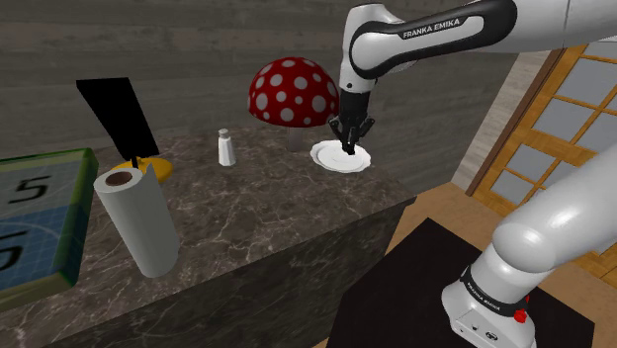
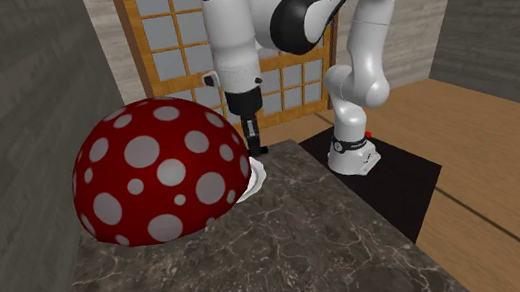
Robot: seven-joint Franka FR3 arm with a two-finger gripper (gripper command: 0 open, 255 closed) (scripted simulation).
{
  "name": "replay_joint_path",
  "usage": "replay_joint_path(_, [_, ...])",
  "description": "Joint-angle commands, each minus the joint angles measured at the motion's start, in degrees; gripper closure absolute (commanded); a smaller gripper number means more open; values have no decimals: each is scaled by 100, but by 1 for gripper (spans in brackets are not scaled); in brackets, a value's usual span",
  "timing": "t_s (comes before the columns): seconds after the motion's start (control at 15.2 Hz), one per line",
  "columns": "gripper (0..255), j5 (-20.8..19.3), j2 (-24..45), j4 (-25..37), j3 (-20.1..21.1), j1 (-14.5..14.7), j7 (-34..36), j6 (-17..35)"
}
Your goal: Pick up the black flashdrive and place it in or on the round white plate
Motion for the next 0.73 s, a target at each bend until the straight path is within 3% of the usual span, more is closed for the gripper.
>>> replay_joint_path(0.0, [255,-136,306,276,-97,-114,-147,13])
replay_joint_path(0.26, [255,-374,950,978,-251,-294,-372,-73])
replay_joint_path(0.66, [255,-404,1061,632,-243,-287,-347,379])
